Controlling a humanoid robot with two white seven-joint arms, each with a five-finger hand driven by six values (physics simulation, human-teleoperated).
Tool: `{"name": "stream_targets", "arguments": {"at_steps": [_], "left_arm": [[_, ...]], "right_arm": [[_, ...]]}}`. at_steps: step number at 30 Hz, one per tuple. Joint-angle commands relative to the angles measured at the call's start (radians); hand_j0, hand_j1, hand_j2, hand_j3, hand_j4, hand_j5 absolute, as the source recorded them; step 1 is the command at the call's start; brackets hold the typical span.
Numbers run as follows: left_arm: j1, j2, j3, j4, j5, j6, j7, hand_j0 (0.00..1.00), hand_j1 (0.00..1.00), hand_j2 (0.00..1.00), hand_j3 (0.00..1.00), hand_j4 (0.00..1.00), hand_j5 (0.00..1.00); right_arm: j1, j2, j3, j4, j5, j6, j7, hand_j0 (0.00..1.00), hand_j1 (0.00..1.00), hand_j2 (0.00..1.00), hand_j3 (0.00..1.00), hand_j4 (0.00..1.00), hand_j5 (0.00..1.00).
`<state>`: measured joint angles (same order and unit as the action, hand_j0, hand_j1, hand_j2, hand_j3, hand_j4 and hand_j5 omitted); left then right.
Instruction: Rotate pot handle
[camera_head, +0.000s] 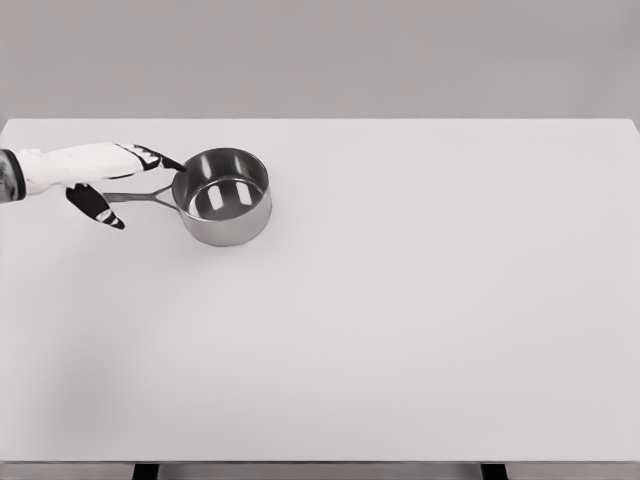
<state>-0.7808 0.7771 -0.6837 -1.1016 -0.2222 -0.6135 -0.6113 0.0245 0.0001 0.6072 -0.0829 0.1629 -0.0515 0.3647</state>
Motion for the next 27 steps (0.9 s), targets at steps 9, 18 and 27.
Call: {"name": "stream_targets", "arguments": {"at_steps": [9,18,27], "left_arm": [[-0.006,-0.027,0.038,0.068,-0.098,0.003,0.0,1.0,1.0,1.0,1.0,1.0,1.0],[-0.008,-0.039,0.035,0.068,-0.233,0.003,0.0,1.0,1.0,1.0,1.0,1.0,1.0],[-0.006,-0.028,0.067,0.066,-0.227,0.003,0.016,1.0,1.0,1.0,1.0,1.0,1.0]], "right_arm": [[0.0,0.0,0.0,0.0,0.0,0.001,0.0,1.0,1.0,1.0,1.0,1.0,1.0],[-0.002,0.0,0.0,0.0,0.0,-0.001,0.0,1.0,1.0,1.0,1.0,1.0,1.0],[-0.002,0.0,0.0,0.0,0.0,-0.001,0.0,1.0,1.0,1.0,1.0,1.0,1.0]]}}
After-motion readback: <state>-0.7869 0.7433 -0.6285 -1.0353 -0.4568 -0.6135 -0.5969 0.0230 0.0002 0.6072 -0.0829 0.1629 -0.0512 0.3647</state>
